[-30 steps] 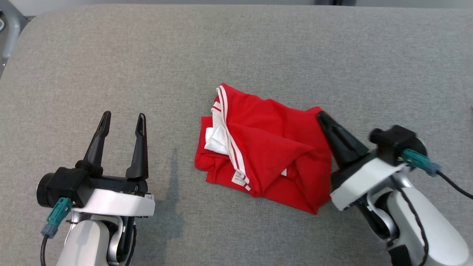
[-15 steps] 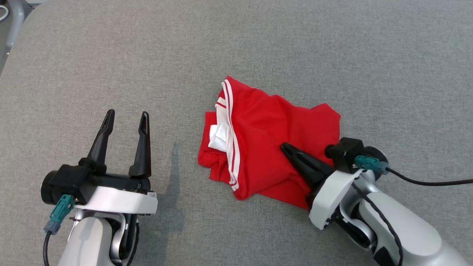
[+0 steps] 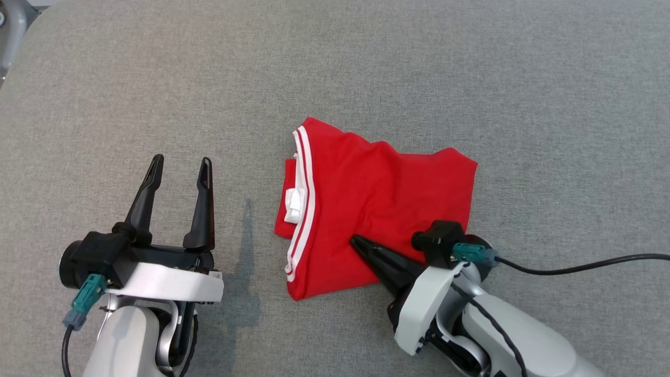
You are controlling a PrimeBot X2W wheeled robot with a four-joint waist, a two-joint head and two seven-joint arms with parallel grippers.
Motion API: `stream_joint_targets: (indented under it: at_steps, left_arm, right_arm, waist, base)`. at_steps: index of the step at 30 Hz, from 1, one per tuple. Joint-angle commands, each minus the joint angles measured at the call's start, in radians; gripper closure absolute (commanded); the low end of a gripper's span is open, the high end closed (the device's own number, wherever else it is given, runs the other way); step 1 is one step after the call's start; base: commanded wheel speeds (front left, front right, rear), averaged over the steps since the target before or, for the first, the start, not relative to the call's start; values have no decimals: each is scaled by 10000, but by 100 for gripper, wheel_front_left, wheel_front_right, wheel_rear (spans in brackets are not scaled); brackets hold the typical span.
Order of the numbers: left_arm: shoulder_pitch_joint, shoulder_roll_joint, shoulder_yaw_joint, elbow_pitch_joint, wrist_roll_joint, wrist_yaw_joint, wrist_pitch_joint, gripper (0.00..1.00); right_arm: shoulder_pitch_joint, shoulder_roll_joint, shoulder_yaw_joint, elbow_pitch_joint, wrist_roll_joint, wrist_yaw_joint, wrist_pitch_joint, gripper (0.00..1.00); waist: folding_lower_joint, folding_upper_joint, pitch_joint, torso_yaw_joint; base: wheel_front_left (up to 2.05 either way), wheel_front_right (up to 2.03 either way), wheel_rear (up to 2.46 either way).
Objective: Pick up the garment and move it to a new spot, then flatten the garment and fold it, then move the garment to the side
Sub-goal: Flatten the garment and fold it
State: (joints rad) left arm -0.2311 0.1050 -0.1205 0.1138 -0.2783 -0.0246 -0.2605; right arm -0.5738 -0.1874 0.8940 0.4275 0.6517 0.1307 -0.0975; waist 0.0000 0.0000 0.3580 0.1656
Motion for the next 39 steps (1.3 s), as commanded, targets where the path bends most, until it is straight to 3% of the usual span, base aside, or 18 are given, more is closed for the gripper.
stream_joint_targets:
  at_steps: [1, 7, 10, 17, 19, 20, 21, 29, 39]
  left_arm:
    - [-147, 5, 51, 22, -18, -29, -51, 0]
    - [-7, 32, 139, 52, 65, -56, -48, 0]
    - [124, 70, 222, 15, 115, -30, -47, 0]
    - [378, 177, 369, -78, 137, 109, -48, 0]
    - [433, 232, 413, -130, 154, 150, -48, 0]
    - [469, 263, 441, -174, 166, 182, -48, 0]
    - [528, 304, 466, -201, 182, 200, -48, 0]
    - [1040, 559, 591, -555, 226, 431, 104, 0]
    - [2052, 836, 456, -1290, 370, 592, 671, 0]
  right_arm:
    - [139, 85, 124, 70, 94, -1, -49, 100]
    - [267, 354, -180, 2, 184, -3, -657, 100]
    - [495, 300, -1380, -139, -228, -3, -1226, 100]
    - [1457, 96, -3920, -1050, -1151, -3, -1445, 100]
    - [1802, 96, -4617, -1417, -1420, -1, -1387, 54]
    - [1969, 73, -5008, -1569, -1548, -3, -1329, 37]
    - [2126, 53, -5360, -1760, -1669, -3, -1304, 0]
    - [3394, 169, -7538, -3030, -2646, -3, -753, 0]
    - [4749, 448, -8682, -4071, -3221, -3, 13, 0]
  waist:
    - [0, 0, -8, -19]
    - [0, 0, -197, -170]
    - [0, 0, -431, -326]
    - [0, 0, -858, -639]
    - [0, 0, -962, -728]
    - [0, 0, -1017, -769]
    - [0, 0, -1068, -805]
    - [0, 0, -1596, -1086]
    - [0, 0, -2379, -1127]
  base:
    - [0, 0, 0]
    - [0, 0, 0]
    - [0, 0, 0]
    - [0, 0, 0]
    - [0, 0, 0]
    - [0, 0, 0]
    - [0, 0, 0]
    - [0, 0, 0]
    - [0, 0, 0]
